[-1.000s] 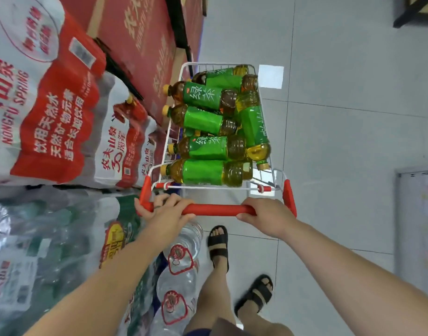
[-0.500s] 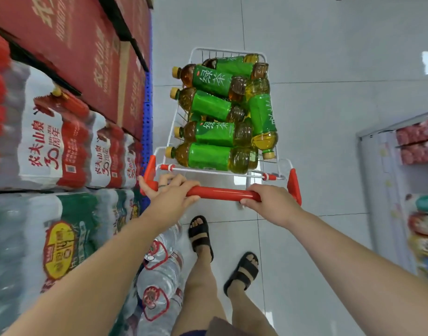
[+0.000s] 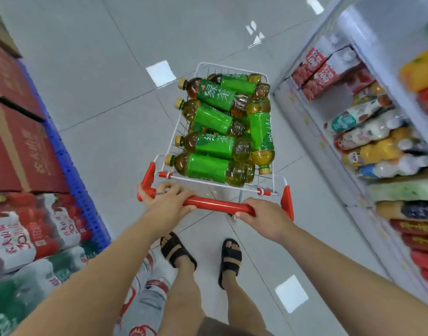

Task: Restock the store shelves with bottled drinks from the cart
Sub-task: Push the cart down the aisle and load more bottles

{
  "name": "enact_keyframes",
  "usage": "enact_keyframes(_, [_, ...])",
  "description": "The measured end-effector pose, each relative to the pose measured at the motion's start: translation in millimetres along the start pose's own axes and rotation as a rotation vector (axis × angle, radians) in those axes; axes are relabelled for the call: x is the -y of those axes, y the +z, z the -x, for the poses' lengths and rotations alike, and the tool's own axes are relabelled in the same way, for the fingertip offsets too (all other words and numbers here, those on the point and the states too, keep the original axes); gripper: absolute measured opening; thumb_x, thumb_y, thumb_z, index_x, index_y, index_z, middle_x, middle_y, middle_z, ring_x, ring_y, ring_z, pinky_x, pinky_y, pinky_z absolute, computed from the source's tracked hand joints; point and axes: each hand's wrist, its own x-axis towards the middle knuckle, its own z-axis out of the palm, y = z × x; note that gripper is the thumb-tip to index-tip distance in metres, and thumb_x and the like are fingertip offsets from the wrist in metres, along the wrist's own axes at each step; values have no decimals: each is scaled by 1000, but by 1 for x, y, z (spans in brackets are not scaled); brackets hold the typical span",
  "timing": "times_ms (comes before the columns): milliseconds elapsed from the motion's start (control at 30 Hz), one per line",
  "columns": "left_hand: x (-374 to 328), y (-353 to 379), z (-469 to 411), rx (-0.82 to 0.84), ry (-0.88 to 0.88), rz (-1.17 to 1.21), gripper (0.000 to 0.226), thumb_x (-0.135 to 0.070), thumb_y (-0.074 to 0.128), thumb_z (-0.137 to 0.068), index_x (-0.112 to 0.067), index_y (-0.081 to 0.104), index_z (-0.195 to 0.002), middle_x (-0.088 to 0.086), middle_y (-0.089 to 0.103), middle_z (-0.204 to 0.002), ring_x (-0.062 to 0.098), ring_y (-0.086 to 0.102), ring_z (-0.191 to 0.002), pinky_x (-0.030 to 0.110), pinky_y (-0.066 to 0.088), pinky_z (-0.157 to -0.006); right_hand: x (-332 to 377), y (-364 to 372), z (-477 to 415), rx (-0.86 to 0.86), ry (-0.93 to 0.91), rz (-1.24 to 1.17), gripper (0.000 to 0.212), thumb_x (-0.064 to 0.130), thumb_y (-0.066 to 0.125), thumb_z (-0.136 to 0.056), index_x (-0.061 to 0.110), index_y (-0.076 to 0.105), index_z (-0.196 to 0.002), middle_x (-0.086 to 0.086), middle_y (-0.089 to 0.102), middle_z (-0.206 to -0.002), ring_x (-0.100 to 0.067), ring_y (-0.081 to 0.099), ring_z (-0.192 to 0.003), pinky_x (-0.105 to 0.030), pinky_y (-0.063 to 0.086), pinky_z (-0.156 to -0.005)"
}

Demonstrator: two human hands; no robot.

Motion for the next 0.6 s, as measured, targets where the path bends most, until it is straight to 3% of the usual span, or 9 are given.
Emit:
enact_keyframes(100, [-34, -1, -20, 38, 104, -48, 34, -50, 36, -94, -44, 45, -126, -16, 43, -127, 19, 22, -132, 70, -8, -103, -32, -2, 18, -62, 70, -85, 31, 48, 48, -92, 27, 54, -114, 8, 62, -90, -15, 62, -82, -32, 50, -77])
enact_keyframes(233, [-76, 4, -45, 69, 261, -83, 32, -50, 37, -94, -45, 46, -124, -16, 46, -122, 20, 26, -129, 69, -1, -104, -72, -1, 42, -117, 167, -188, 46, 46, 48, -92, 32, 37, -134, 3, 66, -106, -18, 64, -88, -39, 50, -87])
enact_keyframes(367, [-117, 11, -69, 152, 400, -98, 30, -51, 38, -93, -44, 47, -121, -19, 44, -108, 21, 32, -124, 66, 8, -105, -108, 0, 65, -168, 198, -224, 30, 39, 47, -94, 36, 45, -125, 6, 60, -108, -17, 59, -97, -42, 48, -86])
enact_keyframes(500, [-167, 10, -82, 194, 453, -201, 28, -49, 39, -94, -43, 49, -120, -20, 43, -104, 16, 32, -122, 67, -8, -104, -135, 0, 86, -222, 286, -283, 28, 35, 47, -95, 32, 51, -122, 4, 57, -107, -17, 56, -99, -41, 48, -86])
enact_keyframes(600, [-201, 9, -90, 241, 492, -290, 29, -49, 37, -95, -43, 48, -122, -18, 46, -104, 17, 37, -120, 66, -8, -105, -151, 2, 98, -231, 356, -260, 33, 34, 44, -97, 31, 48, -129, 1, 56, -113, -19, 55, -104, -41, 46, -89])
